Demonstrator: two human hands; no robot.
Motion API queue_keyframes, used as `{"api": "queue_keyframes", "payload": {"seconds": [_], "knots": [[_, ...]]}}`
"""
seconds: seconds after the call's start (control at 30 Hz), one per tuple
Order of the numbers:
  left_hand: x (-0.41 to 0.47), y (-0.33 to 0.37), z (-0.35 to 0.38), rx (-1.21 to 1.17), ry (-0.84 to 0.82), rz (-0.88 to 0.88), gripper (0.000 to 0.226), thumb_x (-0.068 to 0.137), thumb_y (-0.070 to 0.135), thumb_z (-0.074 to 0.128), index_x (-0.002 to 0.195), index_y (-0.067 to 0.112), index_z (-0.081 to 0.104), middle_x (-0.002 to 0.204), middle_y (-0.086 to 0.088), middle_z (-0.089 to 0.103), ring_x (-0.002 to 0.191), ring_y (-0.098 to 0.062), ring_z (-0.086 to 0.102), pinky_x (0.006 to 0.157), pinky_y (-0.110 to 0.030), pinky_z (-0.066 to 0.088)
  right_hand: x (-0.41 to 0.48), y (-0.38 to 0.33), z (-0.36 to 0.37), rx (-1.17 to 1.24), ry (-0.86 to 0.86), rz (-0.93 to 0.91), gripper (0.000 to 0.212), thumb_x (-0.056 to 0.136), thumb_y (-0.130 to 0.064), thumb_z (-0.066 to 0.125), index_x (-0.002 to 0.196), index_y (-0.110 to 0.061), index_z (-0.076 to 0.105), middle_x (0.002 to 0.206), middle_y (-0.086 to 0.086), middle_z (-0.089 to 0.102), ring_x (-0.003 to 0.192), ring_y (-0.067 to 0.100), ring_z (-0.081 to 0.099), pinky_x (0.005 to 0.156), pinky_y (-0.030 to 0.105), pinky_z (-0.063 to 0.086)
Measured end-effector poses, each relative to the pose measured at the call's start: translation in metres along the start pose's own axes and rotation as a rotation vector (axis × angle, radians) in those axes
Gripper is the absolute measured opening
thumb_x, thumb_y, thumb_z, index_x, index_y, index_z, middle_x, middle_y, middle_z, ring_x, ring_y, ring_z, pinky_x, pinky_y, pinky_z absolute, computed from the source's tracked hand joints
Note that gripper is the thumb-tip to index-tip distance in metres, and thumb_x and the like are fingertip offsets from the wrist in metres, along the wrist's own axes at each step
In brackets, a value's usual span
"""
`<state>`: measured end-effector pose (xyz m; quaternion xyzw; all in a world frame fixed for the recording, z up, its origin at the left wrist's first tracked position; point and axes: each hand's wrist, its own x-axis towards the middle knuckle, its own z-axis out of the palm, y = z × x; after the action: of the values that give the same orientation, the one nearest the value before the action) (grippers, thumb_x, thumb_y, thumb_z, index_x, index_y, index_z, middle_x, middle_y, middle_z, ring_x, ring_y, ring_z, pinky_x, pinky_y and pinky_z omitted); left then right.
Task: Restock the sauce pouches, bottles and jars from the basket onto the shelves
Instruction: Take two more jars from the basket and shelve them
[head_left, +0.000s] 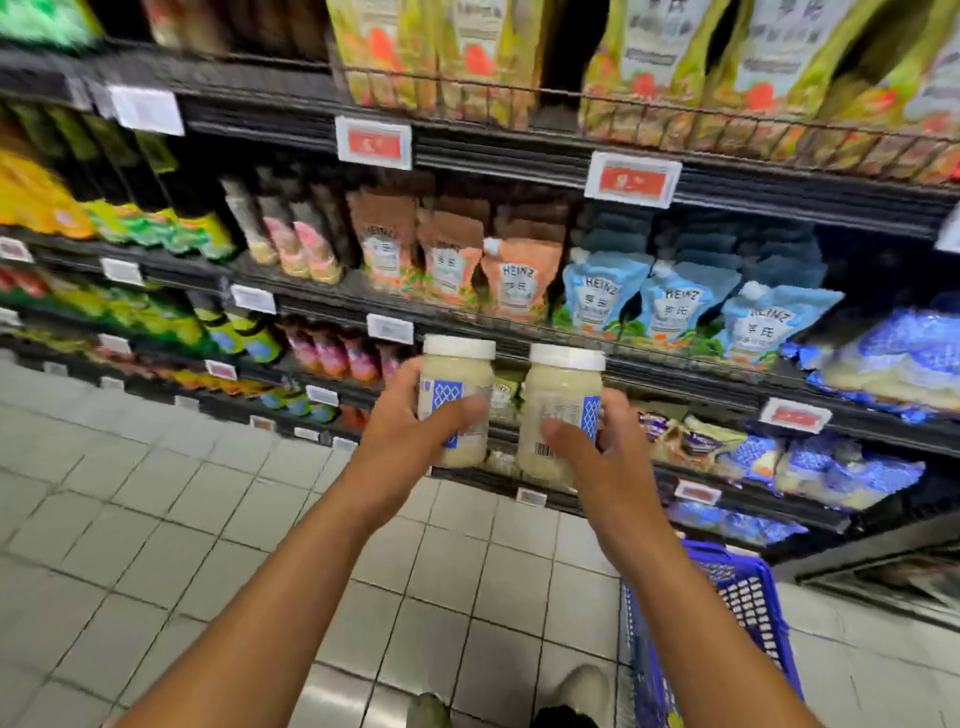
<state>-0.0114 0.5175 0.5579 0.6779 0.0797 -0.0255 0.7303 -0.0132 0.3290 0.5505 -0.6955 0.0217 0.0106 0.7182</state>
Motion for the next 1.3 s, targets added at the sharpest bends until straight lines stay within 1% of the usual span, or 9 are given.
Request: {"api": "queue_keyframes", "payload": {"seconds": [0.1,0.23,0.37,0.53,0.67,0.83,1.0,1.17,1.3], "knots": [[-0.011,0.020,-0.044,-0.016,0.057,0.046,0.040,0.060,0.045,0.079,0.098,0.042,0.067,0.100,-0.008,0.073,0.088,-0.023,0.071,0.066,-0.041,0.061,-0.001,-0.014,0.047,0.018,-0.092,-0.031,0.050,0.064,-0.040,0.073,0.109,-0.024,0.059,0.088,-0.008,0.075,0.078,0.005,0.070,0.063,0.020,0.053],[-0.020,0.050,-0.099,-0.010,0.116,0.132,0.047,0.064,0.042,0.079,0.107,0.032,0.064,0.095,-0.004,0.073,0.083,-0.019,0.070,0.065,-0.036,0.060,0.005,-0.040,0.102,0.033,-0.181,-0.099,0.042,0.072,-0.025,0.071,0.112,-0.020,0.057,0.092,-0.005,0.076,0.082,0.011,0.073,0.066,0.024,0.057],[-0.023,0.085,-0.141,-0.004,0.170,0.241,0.040,0.073,0.031,0.075,0.110,0.026,0.061,0.085,0.003,0.072,0.075,-0.016,0.069,0.057,-0.026,0.055,0.016,-0.073,0.144,0.049,-0.259,-0.169,0.041,0.073,-0.024,0.071,0.113,-0.021,0.058,0.097,-0.002,0.077,0.086,0.014,0.074,0.065,0.023,0.057],[-0.018,0.131,-0.176,-0.004,0.207,0.369,0.053,0.065,0.043,0.077,0.112,0.026,0.061,0.094,-0.002,0.072,0.083,-0.020,0.070,0.065,-0.031,0.056,0.035,-0.119,0.184,0.021,-0.316,-0.295,0.048,0.068,-0.037,0.076,0.110,-0.025,0.059,0.098,-0.003,0.076,0.087,0.016,0.074,0.066,0.026,0.059],[0.001,0.168,-0.193,0.010,0.226,0.465,0.055,0.064,0.044,0.078,0.113,0.026,0.060,0.099,-0.005,0.072,0.089,-0.023,0.070,0.069,-0.032,0.057,0.062,-0.157,0.210,0.067,-0.338,-0.373,0.047,0.066,-0.029,0.077,0.108,-0.021,0.059,0.094,-0.003,0.077,0.083,0.013,0.073,0.068,0.030,0.059],[0.039,0.222,-0.200,0.037,0.221,0.569,0.057,0.064,0.046,0.077,0.115,0.026,0.060,0.103,-0.008,0.072,0.097,-0.031,0.070,0.077,-0.045,0.061,0.099,-0.207,0.231,0.132,-0.378,-0.478,0.063,0.056,-0.042,0.077,0.111,-0.018,0.059,0.098,0.005,0.077,0.084,0.019,0.074,0.064,0.028,0.057],[0.082,0.277,-0.201,0.028,0.205,0.663,0.065,0.060,0.044,0.078,0.117,0.020,0.058,0.103,-0.009,0.073,0.098,-0.033,0.069,0.076,-0.039,0.060,0.144,-0.251,0.246,0.144,-0.394,-0.604,0.061,0.059,-0.041,0.077,0.111,-0.017,0.058,0.099,0.001,0.077,0.088,0.018,0.074,0.070,0.031,0.060],[0.118,0.323,-0.203,0.043,0.179,0.736,0.069,0.057,0.045,0.078,0.118,0.019,0.059,0.104,-0.009,0.074,0.098,-0.030,0.071,0.079,-0.042,0.059,0.182,-0.289,0.261,0.184,-0.414,-0.708,0.058,0.058,-0.038,0.077,0.108,-0.014,0.059,0.093,-0.004,0.078,0.081,0.009,0.074,0.064,0.021,0.056],[0.140,0.351,-0.210,0.050,0.164,0.792,0.068,0.059,0.043,0.078,0.119,0.018,0.059,0.104,-0.008,0.075,0.098,-0.031,0.071,0.073,-0.038,0.059,0.203,-0.314,0.269,0.140,-0.407,-0.753,0.060,0.058,-0.040,0.077,0.110,-0.017,0.060,0.097,0.000,0.078,0.087,0.018,0.075,0.067,0.028,0.059]]}}
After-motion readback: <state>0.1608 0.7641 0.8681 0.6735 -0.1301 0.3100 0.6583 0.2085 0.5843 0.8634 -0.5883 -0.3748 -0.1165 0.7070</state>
